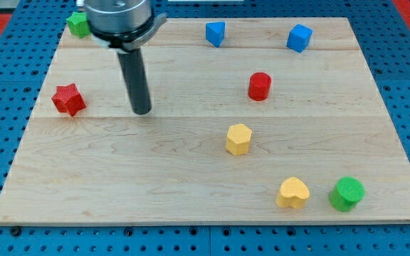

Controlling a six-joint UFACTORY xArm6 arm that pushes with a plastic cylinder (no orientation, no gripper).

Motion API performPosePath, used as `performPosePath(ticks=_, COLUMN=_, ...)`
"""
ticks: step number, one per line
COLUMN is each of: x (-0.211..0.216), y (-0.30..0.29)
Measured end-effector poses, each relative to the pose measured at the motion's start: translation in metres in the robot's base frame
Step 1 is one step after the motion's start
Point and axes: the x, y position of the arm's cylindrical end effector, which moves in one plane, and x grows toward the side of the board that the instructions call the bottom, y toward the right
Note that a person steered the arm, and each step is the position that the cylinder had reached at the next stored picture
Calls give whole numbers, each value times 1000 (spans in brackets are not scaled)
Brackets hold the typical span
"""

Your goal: Slide the red star towards the blue triangle

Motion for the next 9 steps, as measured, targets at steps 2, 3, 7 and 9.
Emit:
performPosePath(ticks=2, x=42, y=-102)
performPosePath(ticks=3, x=42, y=-104)
performPosePath(ticks=7, x=45, y=-104)
performPosePath(ticks=9, x=50, y=-105)
